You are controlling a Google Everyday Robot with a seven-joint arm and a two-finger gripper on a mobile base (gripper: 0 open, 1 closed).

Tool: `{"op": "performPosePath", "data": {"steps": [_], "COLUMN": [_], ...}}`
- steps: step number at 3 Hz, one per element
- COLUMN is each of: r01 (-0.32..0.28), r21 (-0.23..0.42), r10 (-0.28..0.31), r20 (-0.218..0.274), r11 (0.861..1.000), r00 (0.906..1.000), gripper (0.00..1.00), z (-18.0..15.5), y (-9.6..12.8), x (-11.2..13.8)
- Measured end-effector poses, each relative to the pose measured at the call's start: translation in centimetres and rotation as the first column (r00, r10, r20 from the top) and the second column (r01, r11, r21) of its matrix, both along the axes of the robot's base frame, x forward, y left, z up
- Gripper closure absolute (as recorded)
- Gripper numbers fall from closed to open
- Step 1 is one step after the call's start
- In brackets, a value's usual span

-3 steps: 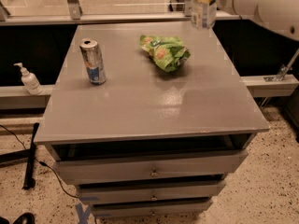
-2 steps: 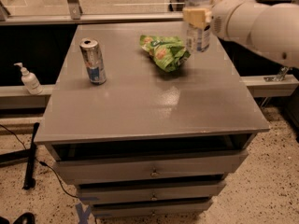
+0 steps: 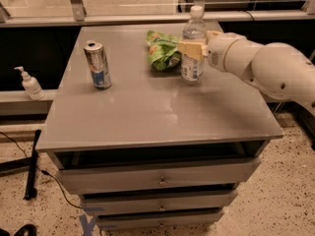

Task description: Move blue plastic bottle near green rice chip bag

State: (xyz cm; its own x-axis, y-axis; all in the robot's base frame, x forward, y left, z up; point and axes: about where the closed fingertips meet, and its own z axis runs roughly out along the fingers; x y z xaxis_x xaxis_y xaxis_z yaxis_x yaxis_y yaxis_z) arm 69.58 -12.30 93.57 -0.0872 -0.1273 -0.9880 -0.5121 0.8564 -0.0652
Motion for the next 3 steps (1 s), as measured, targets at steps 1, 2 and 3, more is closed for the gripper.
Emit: {"op": "performPosePath", "data": {"steps": [1,2,3], "r01": [-0.041,-0.089,-0.145], "r21": [0.003,-0.003,-0.022], "r10": [0.041,0.089,0.146], "r20": [0.03,0.075,0.09], "r11": [0.999,0.996,0.989], "r00": [0.9987,0.9932,0.9851], "gripper": [1.0,1.0,0.82], "z": [-0.7,-0.6,-0.7], "y": [0.6,1.4,2.3], "x": [-1.2,-1.5,-1.5]}}
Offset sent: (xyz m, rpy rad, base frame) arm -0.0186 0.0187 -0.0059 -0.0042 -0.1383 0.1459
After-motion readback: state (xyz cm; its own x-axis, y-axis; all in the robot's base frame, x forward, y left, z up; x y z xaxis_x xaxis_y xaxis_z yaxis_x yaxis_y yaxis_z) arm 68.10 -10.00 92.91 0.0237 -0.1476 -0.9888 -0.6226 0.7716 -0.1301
